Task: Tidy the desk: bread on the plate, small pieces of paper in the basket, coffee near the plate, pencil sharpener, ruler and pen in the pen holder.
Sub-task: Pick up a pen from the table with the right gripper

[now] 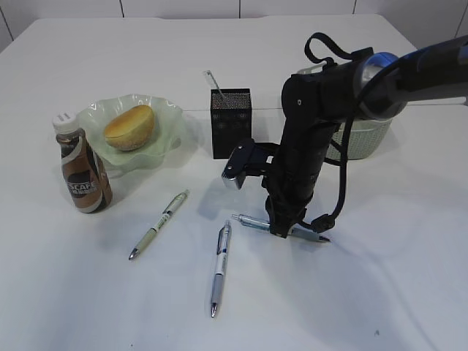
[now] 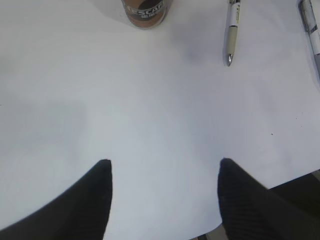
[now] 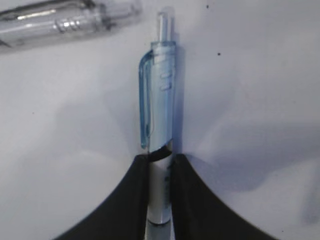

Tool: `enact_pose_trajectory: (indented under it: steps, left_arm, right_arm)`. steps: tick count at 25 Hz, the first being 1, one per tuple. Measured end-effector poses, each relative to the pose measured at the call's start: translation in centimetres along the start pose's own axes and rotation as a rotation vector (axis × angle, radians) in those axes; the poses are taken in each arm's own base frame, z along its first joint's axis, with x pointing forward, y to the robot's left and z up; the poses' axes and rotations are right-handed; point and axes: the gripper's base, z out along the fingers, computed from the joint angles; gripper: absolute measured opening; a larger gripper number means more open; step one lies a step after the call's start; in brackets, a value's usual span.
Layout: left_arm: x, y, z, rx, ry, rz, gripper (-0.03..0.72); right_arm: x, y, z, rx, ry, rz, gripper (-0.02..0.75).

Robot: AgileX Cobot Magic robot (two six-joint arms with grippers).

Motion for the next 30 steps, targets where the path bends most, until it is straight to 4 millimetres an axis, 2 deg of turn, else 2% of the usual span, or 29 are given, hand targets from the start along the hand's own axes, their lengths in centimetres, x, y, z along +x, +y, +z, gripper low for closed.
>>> enact_pose_trajectory:
  steps: [13, 24, 27, 28, 30]
  left_arm:
    - [0.2, -0.2, 0.0, 0.021, 0.019, -0.008, 0.466]
    - [0.2, -0.2, 0.0, 0.023, 0.019, -0.009, 0.466]
    - [0.2, -0.2, 0.0, 0.023, 0.019, -0.009, 0.466]
    - [0.2, -0.2, 0.0, 0.023, 0.019, -0.009, 0.466]
    - [0.2, -0.2, 0.0, 0.023, 0.019, -0.009, 0.466]
  right_arm:
    - [-0.4, -0.2, -0.7, -0.025, 0.018, 0.029, 0.112]
    - [-2.0, -1.1, -4.0, -0.028, -0.013, 0.111, 0.112]
    - [-2.0, -1.1, -4.0, -0.028, -0.013, 0.111, 0.112]
    - [-3.0, -1.6, -5.7, -0.013, -0.067, 0.137, 0.112]
    - [-3.7, -1.7, -6.5, -0.012, -0.113, 0.147, 0.111]
